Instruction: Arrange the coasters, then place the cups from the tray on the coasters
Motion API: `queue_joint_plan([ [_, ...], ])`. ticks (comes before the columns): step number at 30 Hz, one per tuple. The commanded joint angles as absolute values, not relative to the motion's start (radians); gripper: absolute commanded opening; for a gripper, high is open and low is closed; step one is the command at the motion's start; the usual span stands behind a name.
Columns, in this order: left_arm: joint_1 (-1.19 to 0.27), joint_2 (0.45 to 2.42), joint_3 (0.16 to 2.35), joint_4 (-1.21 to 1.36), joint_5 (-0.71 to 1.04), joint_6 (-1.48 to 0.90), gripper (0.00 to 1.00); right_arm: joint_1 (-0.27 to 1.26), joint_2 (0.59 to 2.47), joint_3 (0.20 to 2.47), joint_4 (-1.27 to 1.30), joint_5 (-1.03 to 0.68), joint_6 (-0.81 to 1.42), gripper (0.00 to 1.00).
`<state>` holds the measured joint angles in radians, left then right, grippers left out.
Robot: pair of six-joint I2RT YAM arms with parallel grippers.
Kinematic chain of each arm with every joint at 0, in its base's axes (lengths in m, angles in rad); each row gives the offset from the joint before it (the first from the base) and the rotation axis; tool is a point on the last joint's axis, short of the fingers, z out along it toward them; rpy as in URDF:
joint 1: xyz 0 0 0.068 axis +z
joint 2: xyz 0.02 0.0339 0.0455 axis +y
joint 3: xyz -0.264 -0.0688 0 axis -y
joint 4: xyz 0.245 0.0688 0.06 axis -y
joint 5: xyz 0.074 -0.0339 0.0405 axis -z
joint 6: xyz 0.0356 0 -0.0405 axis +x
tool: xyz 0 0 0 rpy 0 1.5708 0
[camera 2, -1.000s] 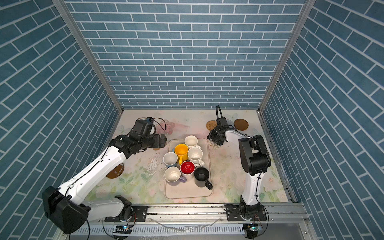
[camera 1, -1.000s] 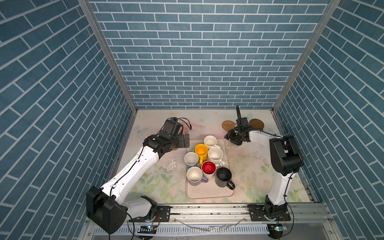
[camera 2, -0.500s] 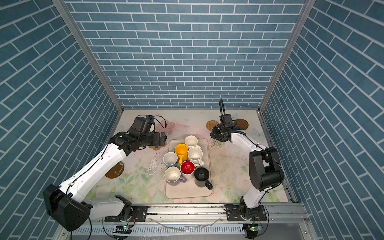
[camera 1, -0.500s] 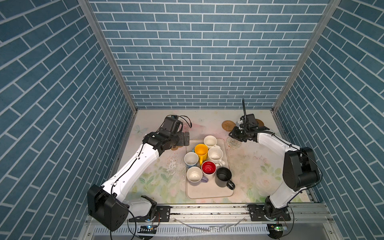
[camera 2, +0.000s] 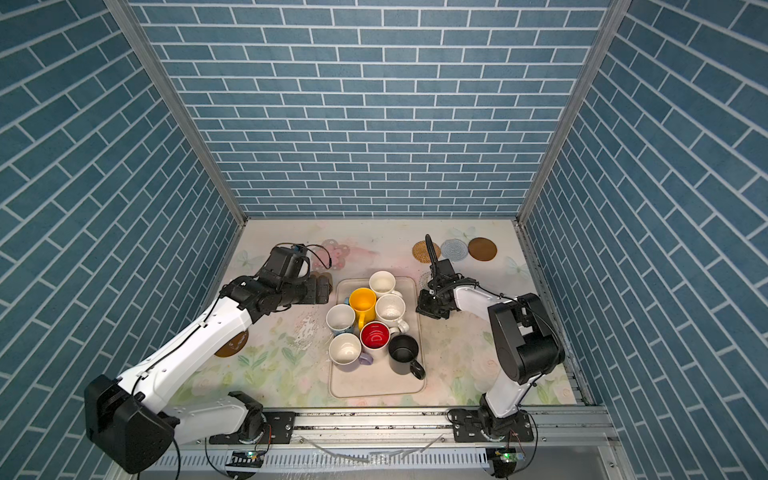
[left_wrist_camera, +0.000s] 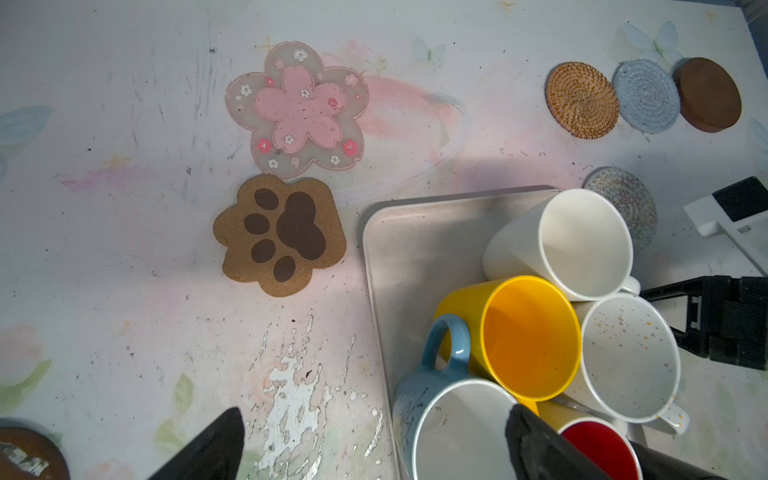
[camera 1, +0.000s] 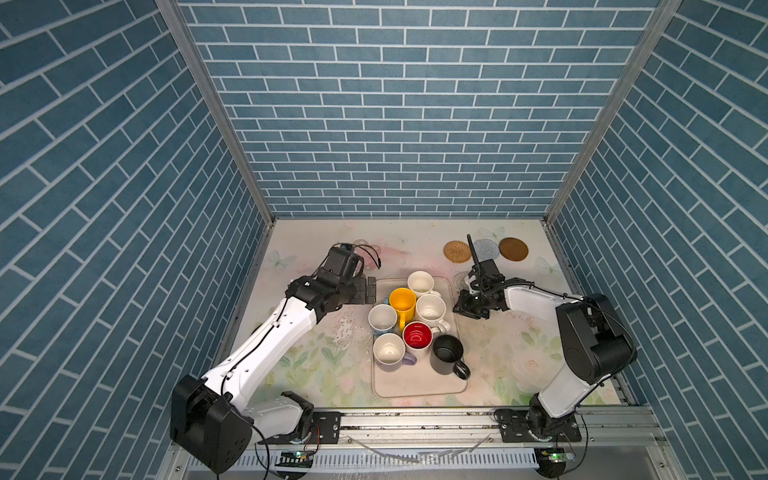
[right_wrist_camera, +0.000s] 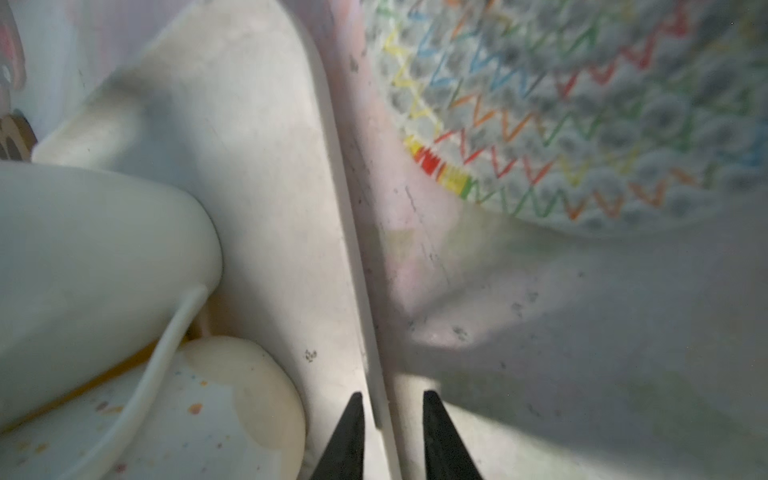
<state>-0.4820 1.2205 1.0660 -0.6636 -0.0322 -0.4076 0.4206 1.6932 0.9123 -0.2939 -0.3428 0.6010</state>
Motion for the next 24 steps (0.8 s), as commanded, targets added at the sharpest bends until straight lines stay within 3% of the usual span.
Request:
queue_joint_plan([
  [1, -0.475, 1.184, 1.043, -0.649, -0.038, -0.42, 0.99, 0.437, 1.732, 0.896, -0.249, -0.367, 0.595, 0.22],
  [9, -0.475, 1.149, 1.023, -0.664, -0.043, -0.426, 0.99, 0.459, 1.807, 0.927, -0.203, -0.384, 0.628, 0.0],
  [24, -0.475, 1.173, 1.032, -0.663, -0.046, -0.416, 0.99, 0.506, 1.871, 1.007, -0.208, -0.375, 0.639, 0.0],
])
